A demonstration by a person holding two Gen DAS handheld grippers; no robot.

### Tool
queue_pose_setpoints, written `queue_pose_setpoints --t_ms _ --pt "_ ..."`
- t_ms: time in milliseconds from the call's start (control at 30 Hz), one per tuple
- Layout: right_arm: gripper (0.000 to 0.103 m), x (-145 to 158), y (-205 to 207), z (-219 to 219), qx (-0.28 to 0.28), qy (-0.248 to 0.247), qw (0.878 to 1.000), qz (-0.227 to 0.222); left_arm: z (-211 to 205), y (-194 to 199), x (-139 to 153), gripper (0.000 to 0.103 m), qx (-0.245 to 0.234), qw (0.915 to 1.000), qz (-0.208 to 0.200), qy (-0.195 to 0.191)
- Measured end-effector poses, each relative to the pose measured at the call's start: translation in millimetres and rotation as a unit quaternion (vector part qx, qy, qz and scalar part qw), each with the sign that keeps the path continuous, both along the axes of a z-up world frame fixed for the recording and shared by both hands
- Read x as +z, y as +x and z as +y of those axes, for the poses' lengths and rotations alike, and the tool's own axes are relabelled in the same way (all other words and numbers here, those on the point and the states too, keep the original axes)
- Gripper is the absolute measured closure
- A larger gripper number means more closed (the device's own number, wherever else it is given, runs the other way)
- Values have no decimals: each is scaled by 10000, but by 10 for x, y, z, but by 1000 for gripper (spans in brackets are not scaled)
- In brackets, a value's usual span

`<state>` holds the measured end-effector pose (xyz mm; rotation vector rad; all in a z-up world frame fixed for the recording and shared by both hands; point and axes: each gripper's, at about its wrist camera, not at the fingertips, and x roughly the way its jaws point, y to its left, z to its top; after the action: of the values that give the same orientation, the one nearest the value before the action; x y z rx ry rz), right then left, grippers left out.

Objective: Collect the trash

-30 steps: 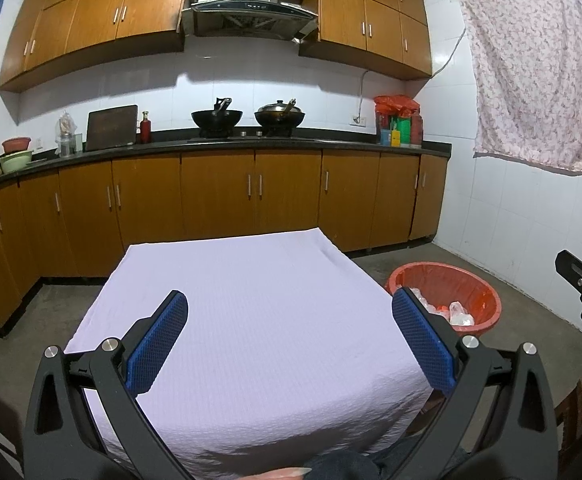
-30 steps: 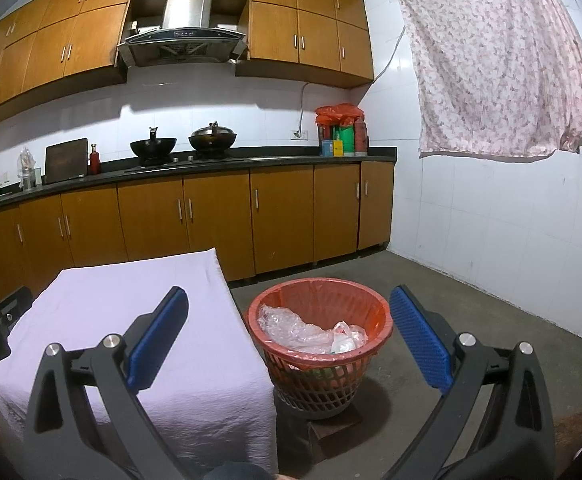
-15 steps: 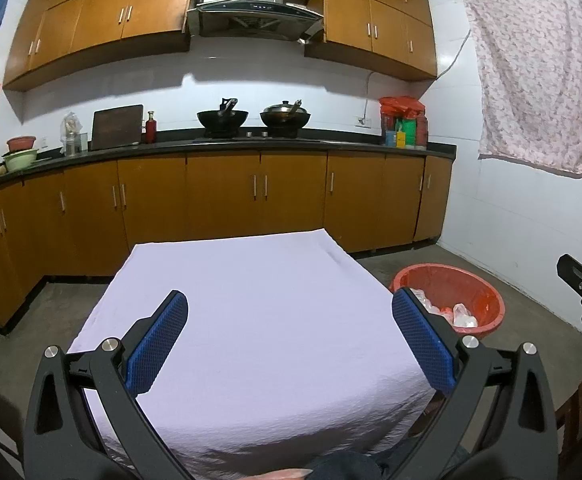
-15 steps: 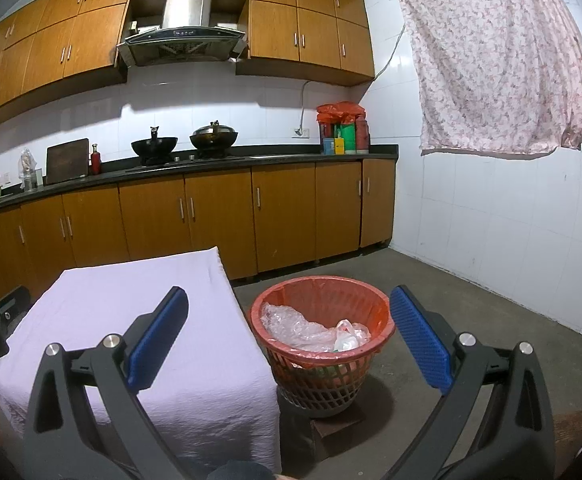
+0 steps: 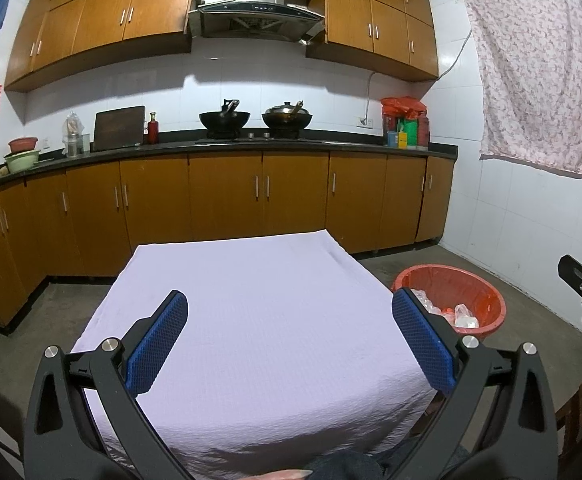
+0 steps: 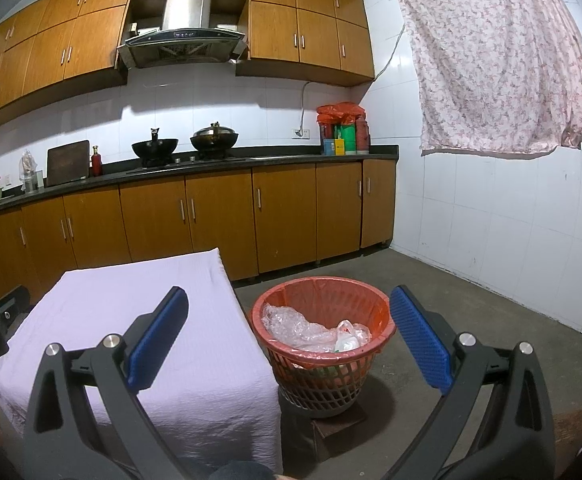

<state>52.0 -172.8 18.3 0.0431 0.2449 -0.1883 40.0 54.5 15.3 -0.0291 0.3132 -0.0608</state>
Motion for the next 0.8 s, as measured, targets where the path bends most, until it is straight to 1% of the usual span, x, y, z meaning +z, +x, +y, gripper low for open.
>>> queue_pose_setpoints --t_ms 800 --pt "4 -8 0 -4 0 5 10000 -4 -24 -10 -6 2 0 10000 -2 1"
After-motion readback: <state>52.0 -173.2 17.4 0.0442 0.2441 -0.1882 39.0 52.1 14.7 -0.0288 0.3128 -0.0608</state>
